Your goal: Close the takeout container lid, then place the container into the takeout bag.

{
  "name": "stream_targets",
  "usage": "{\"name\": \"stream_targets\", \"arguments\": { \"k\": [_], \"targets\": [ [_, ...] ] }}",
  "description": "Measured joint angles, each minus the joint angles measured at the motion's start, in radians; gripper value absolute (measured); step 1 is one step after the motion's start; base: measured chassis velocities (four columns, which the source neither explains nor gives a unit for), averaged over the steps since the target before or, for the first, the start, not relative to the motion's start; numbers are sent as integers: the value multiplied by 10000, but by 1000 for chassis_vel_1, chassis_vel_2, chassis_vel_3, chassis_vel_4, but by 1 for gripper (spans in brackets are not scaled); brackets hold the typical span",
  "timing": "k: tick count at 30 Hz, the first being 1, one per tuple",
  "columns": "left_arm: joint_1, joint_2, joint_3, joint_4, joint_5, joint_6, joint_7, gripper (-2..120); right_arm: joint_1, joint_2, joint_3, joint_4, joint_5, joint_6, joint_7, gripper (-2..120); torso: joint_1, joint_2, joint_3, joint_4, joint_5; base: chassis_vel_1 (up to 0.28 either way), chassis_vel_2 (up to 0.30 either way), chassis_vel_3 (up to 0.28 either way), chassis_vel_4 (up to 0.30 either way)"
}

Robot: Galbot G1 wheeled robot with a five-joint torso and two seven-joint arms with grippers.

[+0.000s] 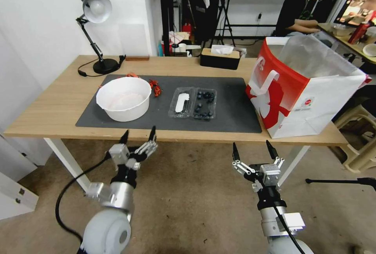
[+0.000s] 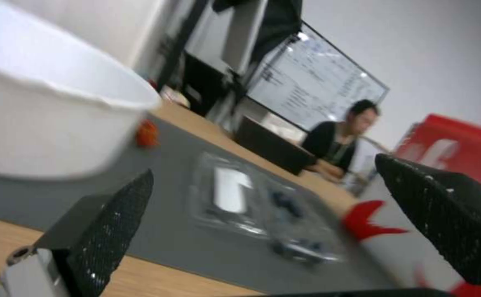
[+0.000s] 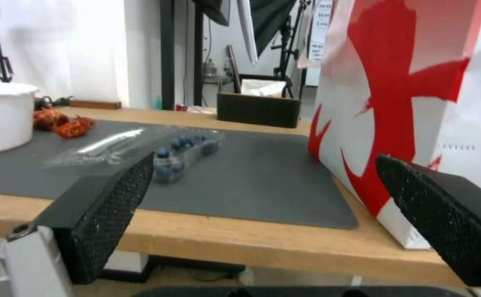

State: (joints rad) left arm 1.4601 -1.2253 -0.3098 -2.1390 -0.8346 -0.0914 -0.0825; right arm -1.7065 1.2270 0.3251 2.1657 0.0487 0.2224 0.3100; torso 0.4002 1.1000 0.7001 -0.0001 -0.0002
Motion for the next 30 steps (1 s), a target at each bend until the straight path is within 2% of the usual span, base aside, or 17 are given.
{"name": "stream_targets", "arguments": {
  "k": [1,4,5,8,9,10,11,13,19,20,23,30],
  "targets": [
    [0,0,0,0,0,0,0,100,0,0,0,0,0,0,0,100,0,0,0,0,0,0,0,0,0],
    [-717,493,415,21,-2356,544,-417,100,128,41,14,-142,47,-49,0,100,0,0,0,3,1,0,0,0,0],
    [-717,493,415,21,-2356,544,-417,100,128,41,14,-142,47,-49,0,100,0,0,0,3,1,0,0,0,0],
    [-1573,642,841,37,-4823,1156,-1628,100,176,112,80,-212,90,-92,0,100,0,0,0,2,1,0,0,0,0],
    [-1573,642,841,37,-4823,1156,-1628,100,176,112,80,-212,90,-92,0,100,0,0,0,2,1,0,0,0,0],
    [-1918,618,982,57,-5562,1351,-2137,100,172,146,121,-230,97,-102,0,100,0,0,0,2,3,0,0,0,0],
    [-1918,618,982,57,-5562,1351,-2137,100,172,146,121,-230,97,-102,0,100,0,0,0,2,3,0,0,0,0],
    [-2691,488,1300,281,-6768,1597,-2960,100,136,227,227,-255,101,-109,1,100,-1,-1,0,1,3,0,0,0,0],
    [-4216,171,1925,1086,-8133,1586,-3789,100,65,303,439,-283,107,-115,0,100,-1,-1,-1,0,3,0,0,0,0],
    [-4216,171,1925,1086,-8133,1586,-3789,100,65,303,439,-283,107,-115,0,100,-1,-1,-1,0,3,0,0,0,0],
    [-4837,-70,2140,1477,-8669,1566,-4320,100,55,339,528,-285,110,-132,4,100,-1,-1,0,0,3,0,0,0,0],
    [-5336,-355,2307,2026,-8985,1619,-5106,100,92,363,610,-286,127,-176,16,100,-2,-1,-1,2,3,0,0,0,0]
  ]
}}
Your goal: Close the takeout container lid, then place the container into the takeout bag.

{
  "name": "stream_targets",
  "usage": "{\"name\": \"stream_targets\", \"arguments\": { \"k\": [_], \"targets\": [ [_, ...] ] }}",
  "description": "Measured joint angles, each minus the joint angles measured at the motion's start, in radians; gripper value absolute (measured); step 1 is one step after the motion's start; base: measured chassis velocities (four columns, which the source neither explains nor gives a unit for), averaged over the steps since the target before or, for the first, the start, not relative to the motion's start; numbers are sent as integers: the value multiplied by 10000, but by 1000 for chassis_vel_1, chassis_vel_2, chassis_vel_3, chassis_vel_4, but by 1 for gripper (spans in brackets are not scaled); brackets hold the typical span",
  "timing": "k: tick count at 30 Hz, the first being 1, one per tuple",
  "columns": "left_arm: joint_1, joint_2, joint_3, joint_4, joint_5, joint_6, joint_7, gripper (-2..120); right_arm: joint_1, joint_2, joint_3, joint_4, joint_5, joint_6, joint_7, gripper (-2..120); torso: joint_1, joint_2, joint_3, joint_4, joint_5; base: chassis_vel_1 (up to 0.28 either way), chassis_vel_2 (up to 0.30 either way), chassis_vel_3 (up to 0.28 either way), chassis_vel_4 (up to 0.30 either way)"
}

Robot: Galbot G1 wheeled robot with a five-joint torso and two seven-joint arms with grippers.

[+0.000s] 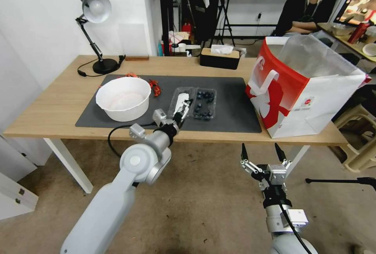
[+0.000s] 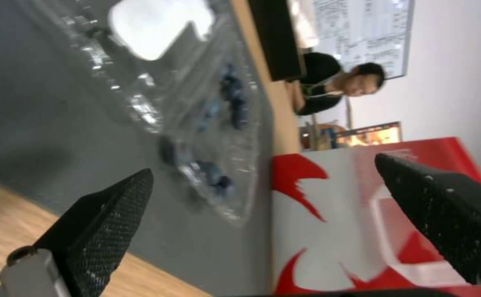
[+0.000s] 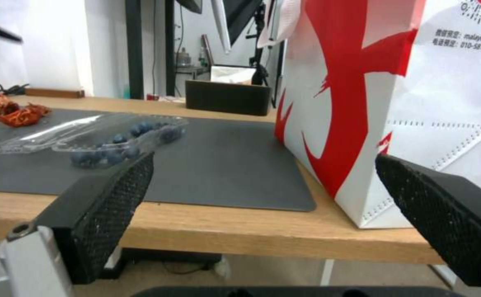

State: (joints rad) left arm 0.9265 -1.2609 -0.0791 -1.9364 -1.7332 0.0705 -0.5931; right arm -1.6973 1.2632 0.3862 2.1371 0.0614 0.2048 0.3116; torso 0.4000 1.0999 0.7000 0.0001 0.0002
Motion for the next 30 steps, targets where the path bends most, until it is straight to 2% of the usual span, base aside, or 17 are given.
{"name": "stream_targets", "arguments": {
  "k": [12,23,30],
  "targets": [
    [-684,-504,100,949,-40,-167,-629,100,-6,21,167,87,69,-12,38,100,0,0,0,-1,-3,0,0,0,0],
    [-1037,-755,51,1511,99,-278,-606,100,-31,12,343,172,150,-12,63,100,0,0,0,-1,-2,0,0,0,0],
    [-1116,-641,115,1673,460,-353,-344,100,-3,13,342,185,166,-13,64,100,0,0,0,0,-2,0,0,0,0]
  ]
}}
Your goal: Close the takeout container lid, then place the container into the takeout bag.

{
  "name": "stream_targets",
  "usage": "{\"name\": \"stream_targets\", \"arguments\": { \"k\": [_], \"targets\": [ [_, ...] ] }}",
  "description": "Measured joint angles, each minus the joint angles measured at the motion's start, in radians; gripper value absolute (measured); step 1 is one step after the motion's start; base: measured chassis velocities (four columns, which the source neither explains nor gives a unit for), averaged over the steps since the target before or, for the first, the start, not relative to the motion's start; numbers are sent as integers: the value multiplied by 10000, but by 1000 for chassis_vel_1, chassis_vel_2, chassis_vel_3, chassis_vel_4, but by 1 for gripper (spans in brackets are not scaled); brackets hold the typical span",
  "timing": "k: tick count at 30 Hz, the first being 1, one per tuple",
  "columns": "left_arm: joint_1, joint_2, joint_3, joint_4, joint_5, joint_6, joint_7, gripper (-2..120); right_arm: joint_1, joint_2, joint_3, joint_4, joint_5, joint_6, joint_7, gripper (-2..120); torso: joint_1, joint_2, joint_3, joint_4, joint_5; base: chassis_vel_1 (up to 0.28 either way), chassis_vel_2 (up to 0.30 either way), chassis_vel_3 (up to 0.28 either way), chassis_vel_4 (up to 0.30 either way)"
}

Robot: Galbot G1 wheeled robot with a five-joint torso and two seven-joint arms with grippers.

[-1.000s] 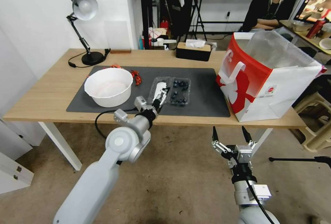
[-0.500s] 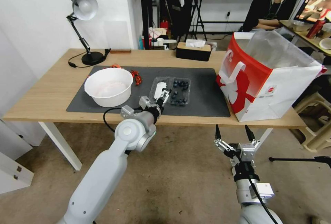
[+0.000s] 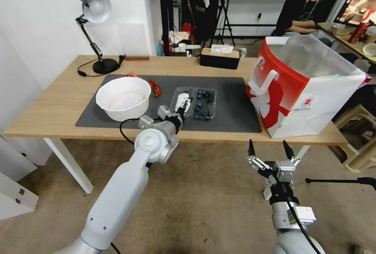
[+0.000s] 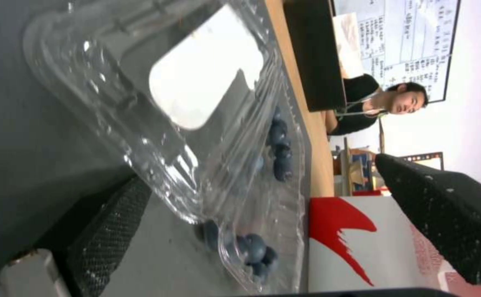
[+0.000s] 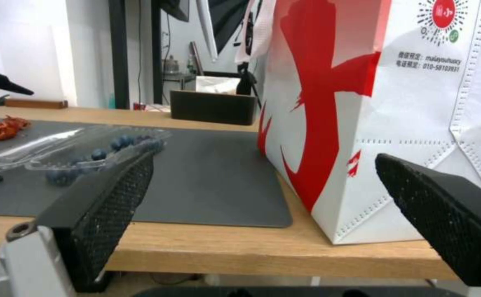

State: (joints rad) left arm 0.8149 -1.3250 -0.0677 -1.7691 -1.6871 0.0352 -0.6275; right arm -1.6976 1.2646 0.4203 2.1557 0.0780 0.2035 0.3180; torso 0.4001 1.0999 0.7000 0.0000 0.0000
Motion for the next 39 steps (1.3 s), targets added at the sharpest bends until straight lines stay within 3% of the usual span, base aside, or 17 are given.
{"name": "stream_targets", "arguments": {
  "k": [7,15,17,19,27,33,39],
  "targets": [
    [136,162,206,18,977,-225,688,100,39,18,-40,-13,-1,0,-2,100,0,0,-2,0,0,0,0,0,0],
    [277,456,760,-65,2961,-873,2132,100,24,51,-77,-49,-35,34,-29,100,0,0,-1,-1,0,0,0,0,0],
    [278,468,787,-65,3052,-908,2203,100,24,51,-77,-49,-36,35,-30,100,-1,0,-1,-1,0,0,0,0,0],
    [278,554,953,-43,3643,-1162,2720,100,26,47,-72,-50,-38,44,-39,100,-1,0,-1,0,0,0,0,0,0],
    [188,773,1280,-6,4692,-1584,3764,100,21,74,-66,-81,-73,81,-58,100,0,0,-1,-1,0,0,0,0,0],
    [118,848,1403,-98,4670,-1650,4096,100,27,93,-67,-94,-87,83,-65,100,-1,0,-1,0,0,0,0,0,0],
    [-78,896,1580,-299,3933,-1549,4137,100,37,99,-70,-109,-110,83,-71,100,-3,0,-1,0,0,0,0,0,0]
  ]
}}
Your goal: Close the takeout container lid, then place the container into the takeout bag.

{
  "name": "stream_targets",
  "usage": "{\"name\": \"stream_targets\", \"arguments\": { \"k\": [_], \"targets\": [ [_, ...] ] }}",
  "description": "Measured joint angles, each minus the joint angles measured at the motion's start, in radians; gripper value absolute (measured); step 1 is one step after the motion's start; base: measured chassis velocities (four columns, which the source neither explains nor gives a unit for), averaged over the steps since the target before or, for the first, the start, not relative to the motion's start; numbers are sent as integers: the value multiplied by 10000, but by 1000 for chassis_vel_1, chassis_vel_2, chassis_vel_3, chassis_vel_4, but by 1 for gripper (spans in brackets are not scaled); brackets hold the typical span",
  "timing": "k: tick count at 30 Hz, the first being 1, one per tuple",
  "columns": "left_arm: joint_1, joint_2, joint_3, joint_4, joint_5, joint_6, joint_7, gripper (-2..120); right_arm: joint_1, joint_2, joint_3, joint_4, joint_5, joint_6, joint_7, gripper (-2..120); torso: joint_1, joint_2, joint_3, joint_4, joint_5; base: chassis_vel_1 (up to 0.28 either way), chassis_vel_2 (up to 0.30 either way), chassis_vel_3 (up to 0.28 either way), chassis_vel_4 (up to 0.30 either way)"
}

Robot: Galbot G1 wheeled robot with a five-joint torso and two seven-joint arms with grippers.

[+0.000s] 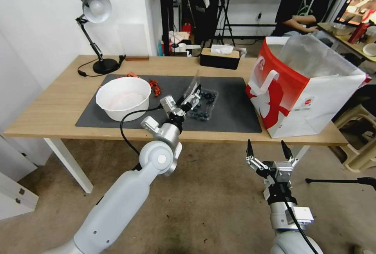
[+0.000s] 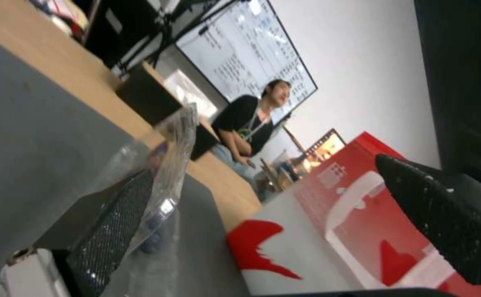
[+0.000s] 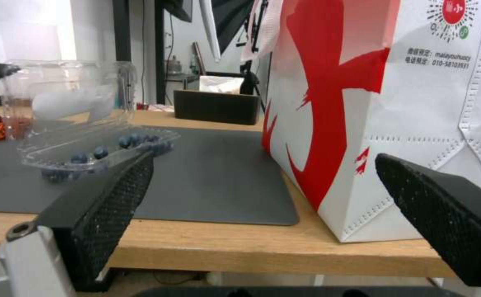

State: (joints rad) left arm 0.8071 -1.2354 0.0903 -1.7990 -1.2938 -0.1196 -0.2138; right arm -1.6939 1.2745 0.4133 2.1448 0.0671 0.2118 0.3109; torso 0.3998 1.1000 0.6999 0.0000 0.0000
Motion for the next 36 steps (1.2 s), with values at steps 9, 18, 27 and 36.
{"name": "stream_targets", "arguments": {
  "k": [9,18,27,36],
  "targets": [
    [-505,-163,190,-17,-1761,507,-971,100,-11,21,14,-12,-6,3,-6,100,1,0,0,-1,0,0,0,0,0],
    [-862,-496,127,277,-3403,863,-1912,87,18,20,14,-27,-8,7,-6,100,1,-1,0,0,0,0,0,0,0],
    [-1034,-739,230,1009,-3554,948,-2244,51,185,-35,-19,-27,217,-73,0,100,1,0,1,-1,0,0,0,0,0],
    [-1063,-721,453,1213,-3381,1025,-2474,19,874,-270,-42,73,1293,-667,101,100,3,0,1,-1,0,0,0,0,0]
  ]
}}
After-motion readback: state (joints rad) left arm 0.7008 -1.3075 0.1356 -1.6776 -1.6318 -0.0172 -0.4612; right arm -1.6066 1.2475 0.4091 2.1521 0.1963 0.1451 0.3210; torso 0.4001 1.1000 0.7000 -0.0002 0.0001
